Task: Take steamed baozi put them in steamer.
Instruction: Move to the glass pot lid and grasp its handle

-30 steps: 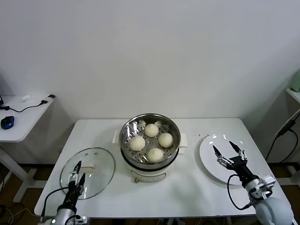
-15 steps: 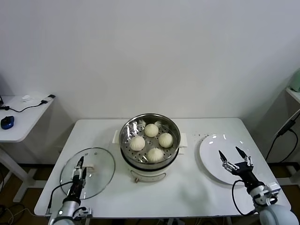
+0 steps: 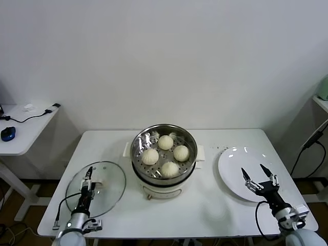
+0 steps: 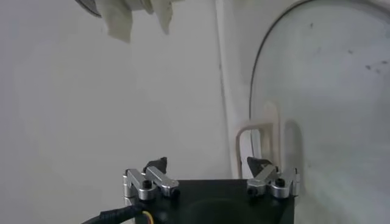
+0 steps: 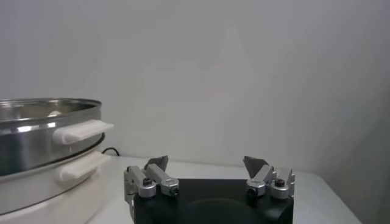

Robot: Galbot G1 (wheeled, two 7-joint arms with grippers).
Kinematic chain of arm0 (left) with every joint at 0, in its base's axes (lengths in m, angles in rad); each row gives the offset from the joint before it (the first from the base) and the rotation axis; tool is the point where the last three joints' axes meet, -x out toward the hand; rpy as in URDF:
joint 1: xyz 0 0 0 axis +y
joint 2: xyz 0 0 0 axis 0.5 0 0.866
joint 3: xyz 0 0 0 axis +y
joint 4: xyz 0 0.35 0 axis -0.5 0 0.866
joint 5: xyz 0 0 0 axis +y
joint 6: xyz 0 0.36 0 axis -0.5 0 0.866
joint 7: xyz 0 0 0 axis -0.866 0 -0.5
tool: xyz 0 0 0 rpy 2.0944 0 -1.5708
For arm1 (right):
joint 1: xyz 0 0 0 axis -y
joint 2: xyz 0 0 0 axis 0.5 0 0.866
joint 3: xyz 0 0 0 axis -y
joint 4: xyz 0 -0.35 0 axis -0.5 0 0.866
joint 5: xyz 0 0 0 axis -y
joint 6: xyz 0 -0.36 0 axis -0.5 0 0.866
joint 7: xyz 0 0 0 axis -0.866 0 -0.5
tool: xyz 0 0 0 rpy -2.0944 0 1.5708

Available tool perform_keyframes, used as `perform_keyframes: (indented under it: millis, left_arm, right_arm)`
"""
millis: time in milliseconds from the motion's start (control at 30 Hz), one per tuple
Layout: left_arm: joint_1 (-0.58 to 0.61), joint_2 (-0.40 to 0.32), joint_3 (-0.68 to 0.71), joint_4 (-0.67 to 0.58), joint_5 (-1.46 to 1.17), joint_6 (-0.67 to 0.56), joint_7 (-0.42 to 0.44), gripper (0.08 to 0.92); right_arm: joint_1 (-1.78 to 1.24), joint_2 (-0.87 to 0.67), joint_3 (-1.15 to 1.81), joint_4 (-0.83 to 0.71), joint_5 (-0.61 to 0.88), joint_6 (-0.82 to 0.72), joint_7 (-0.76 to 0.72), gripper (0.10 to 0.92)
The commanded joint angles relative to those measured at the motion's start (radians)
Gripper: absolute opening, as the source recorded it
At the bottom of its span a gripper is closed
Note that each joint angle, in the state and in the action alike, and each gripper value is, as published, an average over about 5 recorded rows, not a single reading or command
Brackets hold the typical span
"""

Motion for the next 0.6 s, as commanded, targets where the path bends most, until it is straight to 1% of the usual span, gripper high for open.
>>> perform_keyframes:
  millis: [33,367,600]
  left_arm:
    - [-0.028,0.012,0.005,0.043,-0.014,0.011,0.003,0.775]
    - [-0.025,0.018,0.012,0.04,-0.043,0.005,0.029,0.489]
    - [-0.005,0.03,0.018,-0.012,-0.081,0.002,0.061,0.282]
  right_arm:
    - [-0.01,0.011,0.01,-0.005,-0.018,0.01,-0.012,0.823]
    - [-0.018,0.026,0.035,-0.022,-0.032,0.024,-0.025,0.823]
    - [-0.002,0.034,0.042,-0.035,-0.035,0.028,-0.029,0.823]
